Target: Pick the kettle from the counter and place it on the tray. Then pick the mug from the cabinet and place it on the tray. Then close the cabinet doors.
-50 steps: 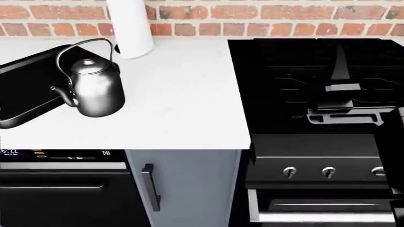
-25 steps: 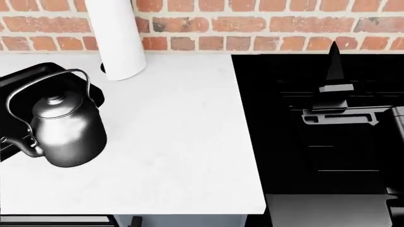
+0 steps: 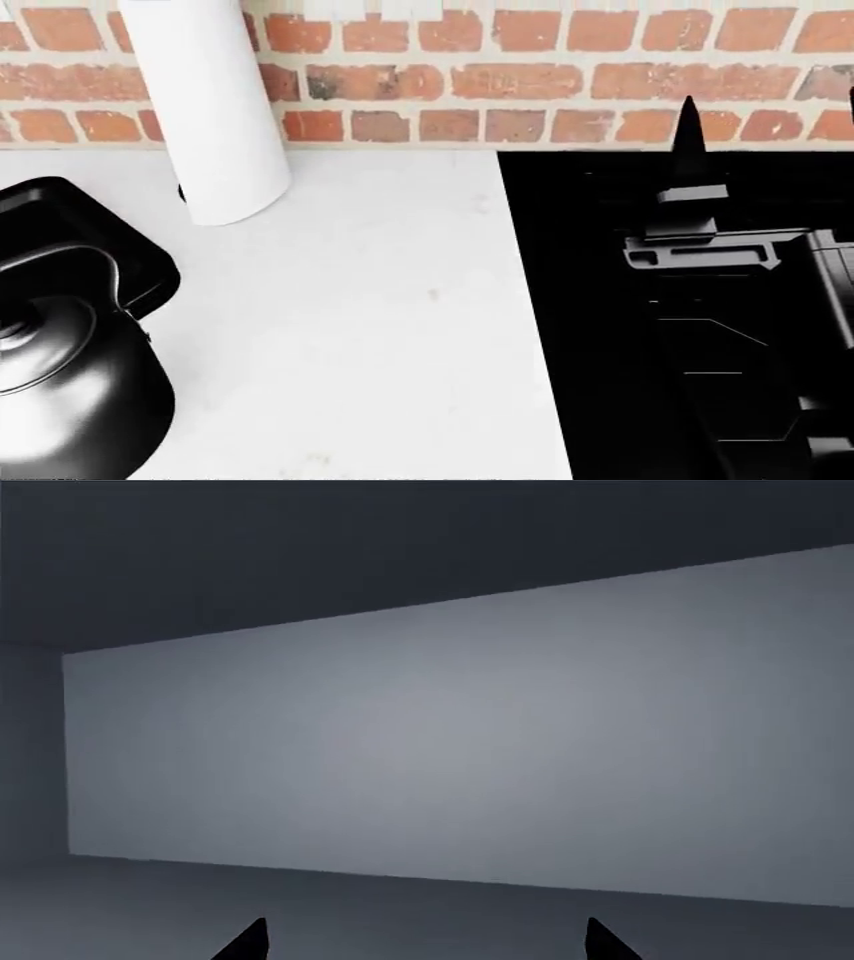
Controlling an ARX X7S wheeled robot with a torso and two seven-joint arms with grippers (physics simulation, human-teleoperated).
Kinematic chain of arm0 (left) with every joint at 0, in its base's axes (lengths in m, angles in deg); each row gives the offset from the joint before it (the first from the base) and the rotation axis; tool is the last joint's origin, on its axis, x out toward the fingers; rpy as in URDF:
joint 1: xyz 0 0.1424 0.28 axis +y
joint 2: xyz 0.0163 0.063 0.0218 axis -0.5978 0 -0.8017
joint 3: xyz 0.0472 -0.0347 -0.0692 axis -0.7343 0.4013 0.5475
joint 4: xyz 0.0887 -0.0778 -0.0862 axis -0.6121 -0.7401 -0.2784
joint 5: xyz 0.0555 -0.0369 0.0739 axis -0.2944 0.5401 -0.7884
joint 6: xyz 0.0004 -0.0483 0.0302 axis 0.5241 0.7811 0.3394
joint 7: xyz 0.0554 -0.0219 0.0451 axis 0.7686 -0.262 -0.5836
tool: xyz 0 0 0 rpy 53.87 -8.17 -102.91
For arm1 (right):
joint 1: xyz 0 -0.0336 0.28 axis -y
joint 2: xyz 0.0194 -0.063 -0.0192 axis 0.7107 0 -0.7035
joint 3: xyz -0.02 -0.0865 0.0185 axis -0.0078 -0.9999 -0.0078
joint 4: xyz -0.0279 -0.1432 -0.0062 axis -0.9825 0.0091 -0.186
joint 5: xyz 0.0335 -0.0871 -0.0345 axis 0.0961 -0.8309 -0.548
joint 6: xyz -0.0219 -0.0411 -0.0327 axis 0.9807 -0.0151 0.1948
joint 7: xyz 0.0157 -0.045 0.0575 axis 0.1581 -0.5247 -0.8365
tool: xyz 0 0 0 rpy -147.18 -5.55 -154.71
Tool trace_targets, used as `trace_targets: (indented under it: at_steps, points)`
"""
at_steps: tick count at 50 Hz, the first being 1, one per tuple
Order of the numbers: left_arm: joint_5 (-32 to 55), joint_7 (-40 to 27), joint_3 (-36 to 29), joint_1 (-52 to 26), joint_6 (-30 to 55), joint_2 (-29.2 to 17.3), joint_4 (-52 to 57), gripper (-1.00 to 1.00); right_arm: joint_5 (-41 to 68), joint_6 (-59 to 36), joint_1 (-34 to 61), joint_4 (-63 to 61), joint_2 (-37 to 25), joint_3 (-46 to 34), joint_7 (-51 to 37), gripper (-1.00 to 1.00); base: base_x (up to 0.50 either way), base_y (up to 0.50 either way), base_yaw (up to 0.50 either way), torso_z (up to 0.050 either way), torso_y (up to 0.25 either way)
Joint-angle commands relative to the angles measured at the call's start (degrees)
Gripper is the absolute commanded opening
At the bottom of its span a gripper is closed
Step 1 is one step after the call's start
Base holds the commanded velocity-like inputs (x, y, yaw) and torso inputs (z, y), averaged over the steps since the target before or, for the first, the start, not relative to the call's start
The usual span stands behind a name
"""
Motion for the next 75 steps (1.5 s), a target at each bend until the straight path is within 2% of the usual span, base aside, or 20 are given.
trace_targets:
  at_steps: [1,4,19,20,35,39,42,44,53,67,71,75]
  points:
    - [-0.61,1.12,-0.48,-0.16,2.38,-0.23,-3.27,1.0,-1.45,0.41,-1.06,-0.36,0.27,-1.03,0.84,1.0,0.0,0.0,0.0,0.0,0.0]
    - [0.05,0.83,-0.87,-0.15,2.25,-0.56,-6.02,1.0,-1.52,0.57,-1.13,-0.79,0.13,-1.38,0.79,1.0,0.0,0.0,0.0,0.0,0.0]
    - [6.33,-1.3,-6.3,4.03,2.79,-2.05,-6.14,1.0,-4.78,3.14,-3.85,-0.94,-0.56,-2.69,1.92,1.0,0.0,0.0,0.0,0.0,0.0]
    - [6.58,-1.41,-6.46,4.15,2.81,-2.15,-6.14,-1.0,-4.92,3.32,-3.95,-0.9,-0.58,-2.78,1.98,1.0,0.0,0.0,0.0,0.0,0.0]
    - [8.57,-2.42,-8.59,4.51,1.44,-2.84,-6.13,-1.0,-6.88,5.11,-4.95,-0.67,-1.06,-4.48,2.4,1.0,0.0,0.0,0.0,0.0,0.0]
    - [9.39,-2.55,-8.25,2.92,-2.05,-3.0,-6.12,-1.0,-7.54,5.94,-5.79,-0.66,-1.36,-4.54,2.69,1.0,0.0,0.0,0.0,0.0,0.0]
    - [9.24,-3.6,-8.44,0.34,-7.88,-3.05,-6.1,-1.0,-7.95,6.54,-6.33,-0.71,-1.58,-4.62,2.84,1.0,0.0,0.0,0.0,0.0,0.0]
    - [8.21,-4.08,-6.97,-0.15,-8.82,-3.32,-2.86,-1.0,-8.58,6.59,-6.54,-0.59,-1.39,-5.14,3.03,1.0,0.0,0.0,0.0,0.0,0.0]
    - [-1.71,1.34,0.21,-0.17,0.37,-2.58,15.8,-1.0,-10.85,8.02,-8.42,-0.55,-1.18,-6.13,3.53,1.0,0.0,0.0,0.0,0.0,0.0]
    - [-2.9,7.85,1.66,-0.09,9.34,-2.86,26.34,-1.0,-11.67,12.22,-9.95,-1.27,-3.6,-8.21,2.66,1.0,-0.42,0.0,0.0,0.0,0.0]
    - [-2.09,12.31,1.6,4.57,18.12,-3.11,39.5,-1.0,-12.1,13.47,-9.98,-1.06,-4.31,-9.19,2.35,1.0,-0.5,0.0,0.0,0.0,0.0]
    - [-0.97,18.18,0.35,11.89,31.72,-2.78,60.59,-1.0,-13.7,16.11,-11.68,-0.95,-5.0,-9.63,3.32,1.0,-0.05,0.0,0.0,0.0,0.0]
